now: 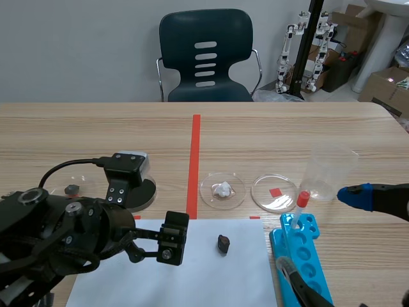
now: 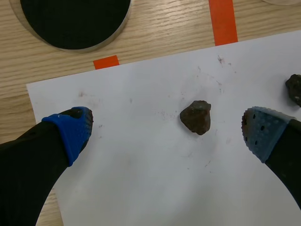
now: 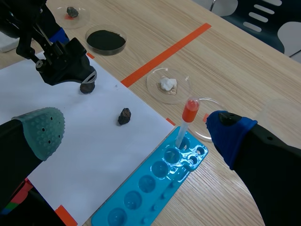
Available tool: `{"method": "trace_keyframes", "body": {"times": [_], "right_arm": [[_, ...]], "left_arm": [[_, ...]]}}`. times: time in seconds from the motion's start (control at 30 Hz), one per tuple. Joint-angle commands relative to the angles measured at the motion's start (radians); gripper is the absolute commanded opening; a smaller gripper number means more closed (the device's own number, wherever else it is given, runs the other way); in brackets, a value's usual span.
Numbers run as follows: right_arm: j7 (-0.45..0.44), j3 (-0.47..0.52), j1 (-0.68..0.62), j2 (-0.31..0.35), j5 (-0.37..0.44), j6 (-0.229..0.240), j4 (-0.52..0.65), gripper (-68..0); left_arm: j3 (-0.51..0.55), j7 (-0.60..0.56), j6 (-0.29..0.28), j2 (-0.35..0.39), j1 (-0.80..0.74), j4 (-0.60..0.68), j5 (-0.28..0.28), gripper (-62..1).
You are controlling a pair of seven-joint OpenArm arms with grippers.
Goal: Put the middle mineral back
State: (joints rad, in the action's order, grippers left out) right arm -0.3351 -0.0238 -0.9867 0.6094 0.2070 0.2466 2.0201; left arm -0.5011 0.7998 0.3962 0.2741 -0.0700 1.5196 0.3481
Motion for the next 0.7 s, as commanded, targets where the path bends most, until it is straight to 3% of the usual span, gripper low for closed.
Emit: {"method": "trace_keyframes", "body": {"times": [0.0, 0.67], "right_arm": [[-0.011, 0.006, 0.006, 0.0, 0.007, -0.003, 0.005, -3.7], [-0.011, 0.006, 0.006, 0.0, 0.007, -0.003, 0.005, -3.7]], "left_arm": [[0.013, -0.019, 0.002, 0.0, -0.004, 0.023, 0.0, 1.4], [0.019, -0.002, 0.002, 0.012, -0.005, 0.026, 0.007, 1.4]]}}
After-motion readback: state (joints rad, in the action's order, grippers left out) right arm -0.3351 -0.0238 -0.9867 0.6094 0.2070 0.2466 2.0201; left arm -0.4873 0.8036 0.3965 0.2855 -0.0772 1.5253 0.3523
